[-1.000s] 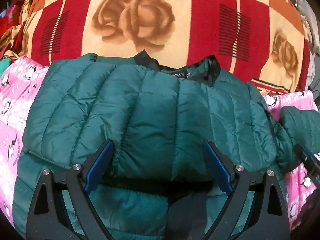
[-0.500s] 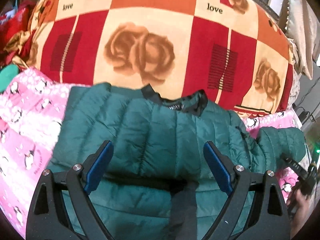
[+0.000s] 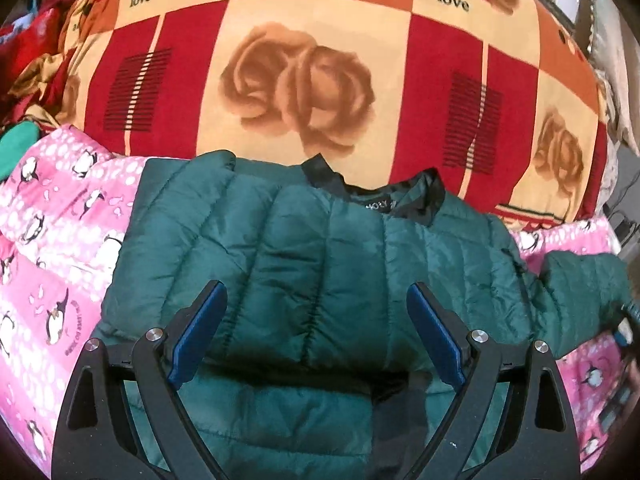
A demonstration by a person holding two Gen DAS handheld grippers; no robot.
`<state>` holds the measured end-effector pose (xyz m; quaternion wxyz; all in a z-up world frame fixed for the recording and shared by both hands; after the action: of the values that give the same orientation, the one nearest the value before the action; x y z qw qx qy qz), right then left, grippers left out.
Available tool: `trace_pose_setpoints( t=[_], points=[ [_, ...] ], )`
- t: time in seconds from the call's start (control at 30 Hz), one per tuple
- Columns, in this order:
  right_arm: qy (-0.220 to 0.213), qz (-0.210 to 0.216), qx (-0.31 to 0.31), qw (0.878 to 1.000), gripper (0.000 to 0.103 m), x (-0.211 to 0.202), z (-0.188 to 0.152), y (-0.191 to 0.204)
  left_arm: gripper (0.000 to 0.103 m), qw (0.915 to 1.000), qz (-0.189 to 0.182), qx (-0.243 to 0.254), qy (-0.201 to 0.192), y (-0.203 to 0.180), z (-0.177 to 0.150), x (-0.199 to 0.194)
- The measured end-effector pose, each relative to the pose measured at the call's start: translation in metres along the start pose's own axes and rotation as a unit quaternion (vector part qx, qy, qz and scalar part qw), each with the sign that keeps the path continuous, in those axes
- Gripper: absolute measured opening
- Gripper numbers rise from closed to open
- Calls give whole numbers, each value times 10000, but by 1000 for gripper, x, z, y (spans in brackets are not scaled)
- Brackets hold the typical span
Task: Fold large clothes
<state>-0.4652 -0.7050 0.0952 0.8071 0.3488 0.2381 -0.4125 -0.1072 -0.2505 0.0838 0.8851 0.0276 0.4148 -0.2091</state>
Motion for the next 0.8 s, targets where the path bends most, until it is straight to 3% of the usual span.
trace_pose_setpoints(
  t=[0.1, 0.13, 0.17, 0.23, 0.3, 0.43, 0.57, 0.8],
  points=[
    [-199, 359, -153, 9990, 88, 8, 7, 6, 91, 10000, 77, 54, 11, 1, -4, 5],
    [-292, 555, -118, 9980, 75, 9, 8, 6, 91, 9999, 72, 48, 72, 1, -6, 8],
    [-337, 714, 18, 9969, 51, 9, 10, 3, 91, 9999, 77, 41, 122, 2, -7, 11],
    [-292, 1289, 559, 9897, 27, 13, 11, -8, 91, 9999, 83, -18, 123, 5, -8, 12],
    [-257, 1560, 838, 9839, 19, 14, 9, -12, 91, 9999, 43, -146, 34, 8, -9, 9],
    [-231, 2601, 1126, 9587, 13, -6, 8, 8, 91, 9998, -27, -178, 6, 11, -8, 0],
    [-187, 2788, 500, 9588, 13, -27, 1, 60, 91, 9998, 58, -135, -95, 21, -8, -11],
    [243, 3156, -956, 9437, 13, -49, -45, 178, 91, 9990, 80, -411, -180, 47, -6, -30]
  ],
)
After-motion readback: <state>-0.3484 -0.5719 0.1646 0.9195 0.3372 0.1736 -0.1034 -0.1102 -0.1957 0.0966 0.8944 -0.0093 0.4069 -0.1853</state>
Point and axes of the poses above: each gripper's, at about its wrist camera, not at the fingertips, and x roughly the way its jaws point, y to its left, z to its top, the point moved 5 cm from there along x, roughly the way its jaws point, and after that the axes turned 4 degrees about z, right-handed, at the moved point
